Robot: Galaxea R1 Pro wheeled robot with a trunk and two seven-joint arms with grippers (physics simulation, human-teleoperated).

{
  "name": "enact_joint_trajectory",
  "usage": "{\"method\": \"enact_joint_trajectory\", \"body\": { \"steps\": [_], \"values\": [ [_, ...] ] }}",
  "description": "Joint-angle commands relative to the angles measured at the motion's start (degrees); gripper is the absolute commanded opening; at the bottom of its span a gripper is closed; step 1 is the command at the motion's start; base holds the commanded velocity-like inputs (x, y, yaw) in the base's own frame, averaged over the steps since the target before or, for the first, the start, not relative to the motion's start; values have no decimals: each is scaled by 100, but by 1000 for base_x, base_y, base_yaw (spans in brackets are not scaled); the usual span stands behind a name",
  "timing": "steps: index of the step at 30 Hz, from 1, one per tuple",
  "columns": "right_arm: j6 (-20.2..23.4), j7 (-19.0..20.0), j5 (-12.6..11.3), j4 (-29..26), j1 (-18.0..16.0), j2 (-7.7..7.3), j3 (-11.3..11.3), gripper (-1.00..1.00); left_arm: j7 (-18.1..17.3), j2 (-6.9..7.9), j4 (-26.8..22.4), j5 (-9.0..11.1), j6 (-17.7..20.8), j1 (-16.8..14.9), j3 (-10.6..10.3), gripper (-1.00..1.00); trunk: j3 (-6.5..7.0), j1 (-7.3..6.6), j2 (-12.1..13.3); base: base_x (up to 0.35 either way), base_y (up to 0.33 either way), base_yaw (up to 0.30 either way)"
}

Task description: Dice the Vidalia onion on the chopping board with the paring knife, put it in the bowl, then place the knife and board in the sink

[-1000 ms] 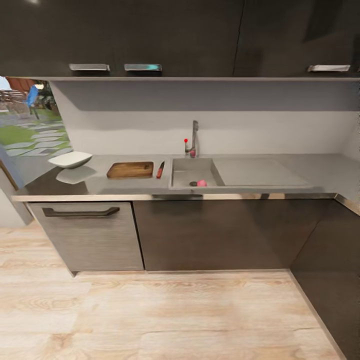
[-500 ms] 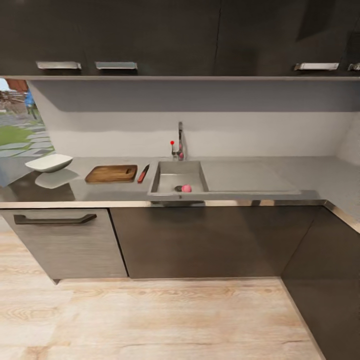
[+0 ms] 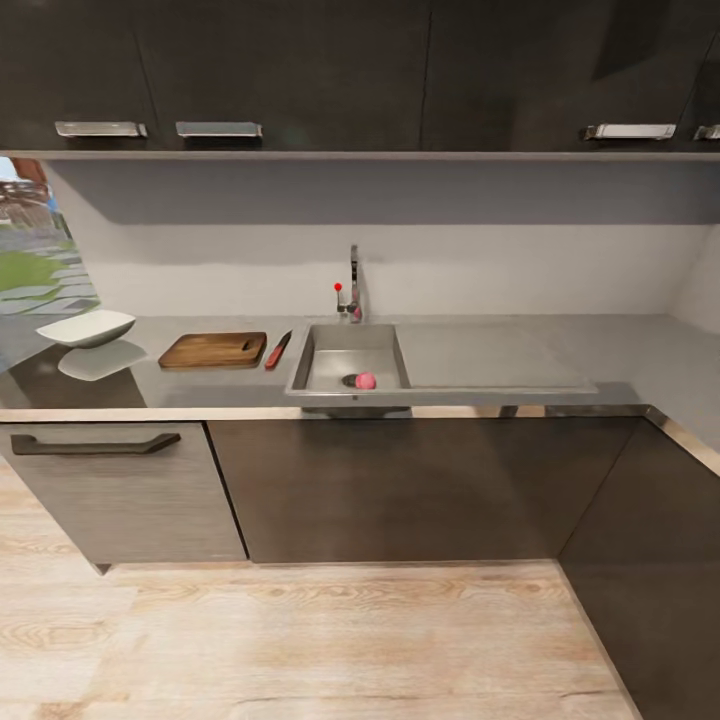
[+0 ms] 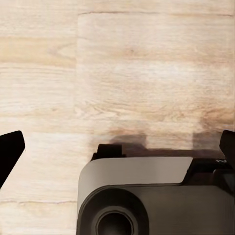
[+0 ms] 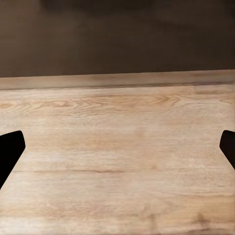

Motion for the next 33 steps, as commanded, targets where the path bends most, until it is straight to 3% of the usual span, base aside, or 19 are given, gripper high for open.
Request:
{"method": "enact_joint_trajectory", "body": {
  "steps": [1,8,33],
  "values": [
    [-12,-31,61,3,-1,-2,-35,100,5,1,-76,21,-5,0,1,100,-4,0,-2,1,-1,0],
    [-12,-31,61,3,-1,-6,-35,100,17,15,-273,21,22,2,2,100,-4,0,-2,0,0,0],
    [-5,-31,61,3,0,3,-35,100,27,2,-297,21,34,0,2,100,445,-549,1000,0,0,0]
  ]
}}
